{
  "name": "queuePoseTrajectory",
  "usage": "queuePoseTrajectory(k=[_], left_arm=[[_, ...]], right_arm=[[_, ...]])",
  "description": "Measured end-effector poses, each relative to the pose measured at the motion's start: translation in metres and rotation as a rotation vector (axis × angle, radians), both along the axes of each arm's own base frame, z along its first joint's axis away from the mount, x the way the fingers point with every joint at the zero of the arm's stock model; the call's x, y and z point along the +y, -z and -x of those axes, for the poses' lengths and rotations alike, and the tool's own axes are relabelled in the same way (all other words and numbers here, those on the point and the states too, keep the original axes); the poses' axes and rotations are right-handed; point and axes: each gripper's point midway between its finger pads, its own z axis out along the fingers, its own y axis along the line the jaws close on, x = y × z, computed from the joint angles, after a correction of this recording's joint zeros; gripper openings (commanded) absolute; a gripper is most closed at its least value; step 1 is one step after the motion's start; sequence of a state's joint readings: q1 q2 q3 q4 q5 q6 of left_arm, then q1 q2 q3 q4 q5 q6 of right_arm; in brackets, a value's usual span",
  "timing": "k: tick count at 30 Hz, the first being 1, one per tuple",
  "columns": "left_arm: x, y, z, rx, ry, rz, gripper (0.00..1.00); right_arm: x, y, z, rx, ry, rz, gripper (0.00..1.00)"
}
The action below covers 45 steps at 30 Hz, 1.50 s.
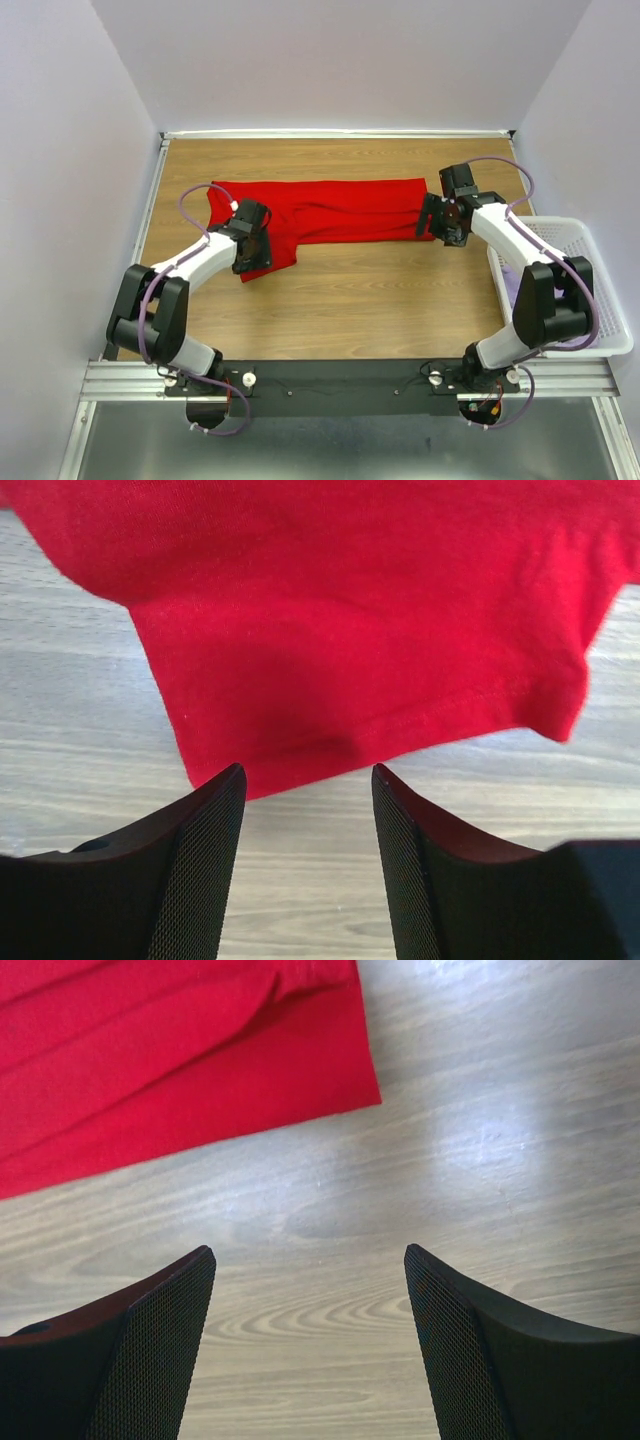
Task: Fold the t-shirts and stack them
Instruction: Fold the tshirt
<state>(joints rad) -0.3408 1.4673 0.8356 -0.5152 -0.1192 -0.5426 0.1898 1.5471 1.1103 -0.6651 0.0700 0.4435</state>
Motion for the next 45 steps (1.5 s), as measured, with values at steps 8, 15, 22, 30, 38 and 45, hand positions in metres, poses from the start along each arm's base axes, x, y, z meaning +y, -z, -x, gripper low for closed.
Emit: queuePoseTrajectory(k=[8, 15, 22, 30, 38, 45], left_arm=[[-0.001, 0.016, -0.01, 0.018, -0.024, -0.033, 0.32], [-0.007, 0.015, -0.018, -0.012, -0.022, -0.047, 0.0], [-0.002, -0.021, -0.048, -0.084, -0.019, -0.126, 0.0], [0.003, -0.08, -0.135, -0.278, -0.009, -0.29, 0.0], [-0.002, -0.085, -0.192, -0.335, 0.039, -0.4, 0.01], [-0.006, -0.089, -0.218, -0.371, 0.041, -0.432, 0.19]], right_arm=[[0.005, 0.002, 0.006, 0.006, -0.028, -0.028, 0.84], [0.007, 0.001, 0.006, 0.001, -0.045, -0.031, 0.84], [0.007, 0.001, 0.005, 0.001, -0.049, -0.036, 0.84], [0.009, 0.0, 0.005, 0.0, -0.059, -0.041, 0.84], [0.014, 0.0, 0.006, 0.001, -0.073, -0.067, 0.84], [0.014, -0.001, 0.005, -0.001, -0.074, -0.068, 0.84]])
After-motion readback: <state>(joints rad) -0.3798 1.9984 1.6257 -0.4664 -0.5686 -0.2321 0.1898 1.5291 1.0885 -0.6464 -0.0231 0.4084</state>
